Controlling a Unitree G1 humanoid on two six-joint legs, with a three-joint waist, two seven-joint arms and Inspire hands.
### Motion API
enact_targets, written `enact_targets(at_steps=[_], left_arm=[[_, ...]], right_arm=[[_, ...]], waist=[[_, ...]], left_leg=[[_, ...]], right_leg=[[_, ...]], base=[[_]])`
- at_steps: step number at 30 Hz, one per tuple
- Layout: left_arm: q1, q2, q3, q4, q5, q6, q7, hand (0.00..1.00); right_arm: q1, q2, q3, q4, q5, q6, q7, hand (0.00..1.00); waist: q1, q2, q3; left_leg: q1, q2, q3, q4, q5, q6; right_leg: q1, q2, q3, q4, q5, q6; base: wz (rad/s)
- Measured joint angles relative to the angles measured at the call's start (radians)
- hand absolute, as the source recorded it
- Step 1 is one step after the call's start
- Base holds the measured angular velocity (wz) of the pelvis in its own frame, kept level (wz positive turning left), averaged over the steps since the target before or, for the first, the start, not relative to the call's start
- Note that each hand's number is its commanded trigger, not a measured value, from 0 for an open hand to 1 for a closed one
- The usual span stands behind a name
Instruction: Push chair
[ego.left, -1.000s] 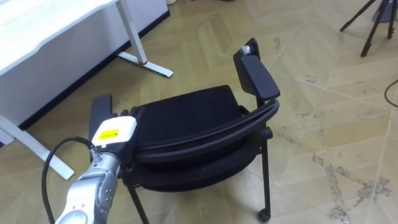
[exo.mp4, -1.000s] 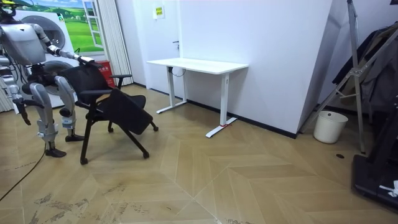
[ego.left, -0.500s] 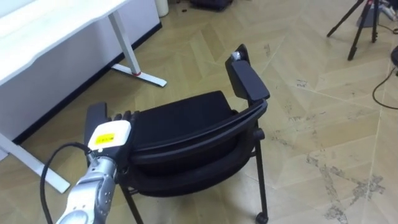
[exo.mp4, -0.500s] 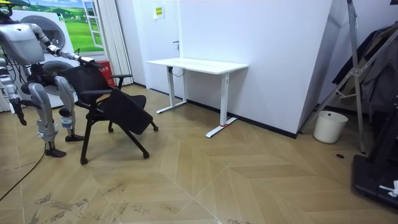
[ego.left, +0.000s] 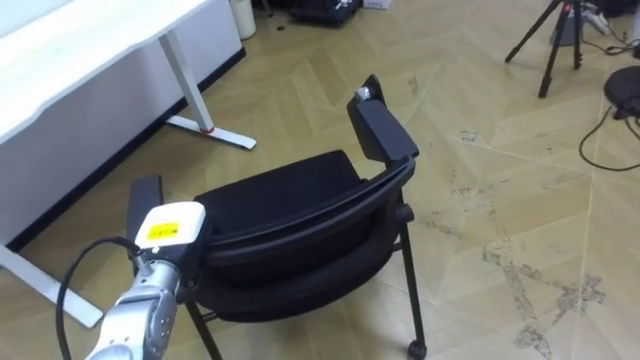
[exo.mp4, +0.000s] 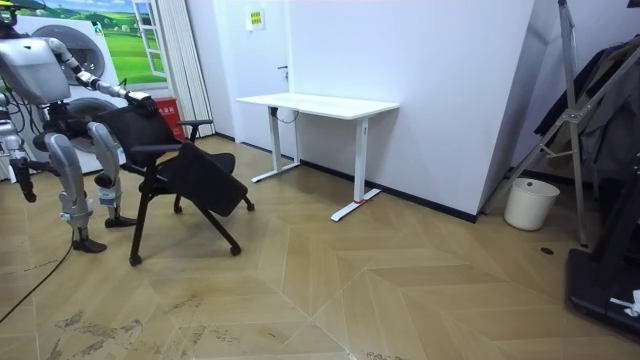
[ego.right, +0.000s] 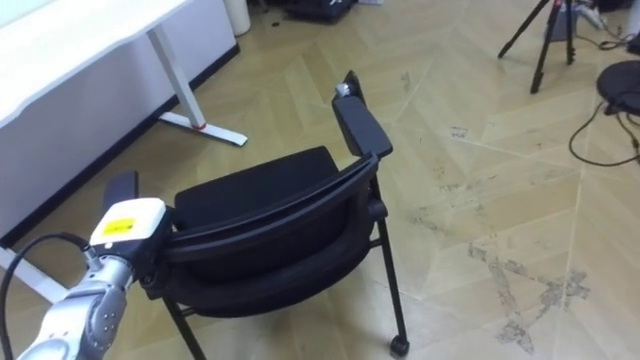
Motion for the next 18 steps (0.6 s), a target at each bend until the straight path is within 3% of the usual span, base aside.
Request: enact_targets(at_steps=[8, 18], left_arm=[[-0.005, -0.015, 0.001, 0.023, 0.000, -0.002, 0.049, 1.00], [-0.035, -0.014, -0.001, 0.021, 0.000, -0.023, 0.049, 1.00]], right_arm=[[0.003, 0.001, 0.000, -0.003, -0.026, 0.008, -0.003, 0.00], [-0.011, -0.014, 0.011, -0.076, -0.364, -0.004, 0.015, 0.00]], waist=[[-0.010, -0.002, -0.0021], [-0.003, -0.006, -0.0003]], left_leg=[[0.000, 0.004, 0.010, -0.001, 0.000, 0.000], [-0.031, 0.004, -0.005, 0.010, 0.000, -0.001]], right_leg=[[-0.005, 0.004, 0.010, 0.000, 0.003, -0.001], [-0.024, 0.002, -0.007, 0.000, 0.002, -0.003]], base=[[-0.03], [0.05]])
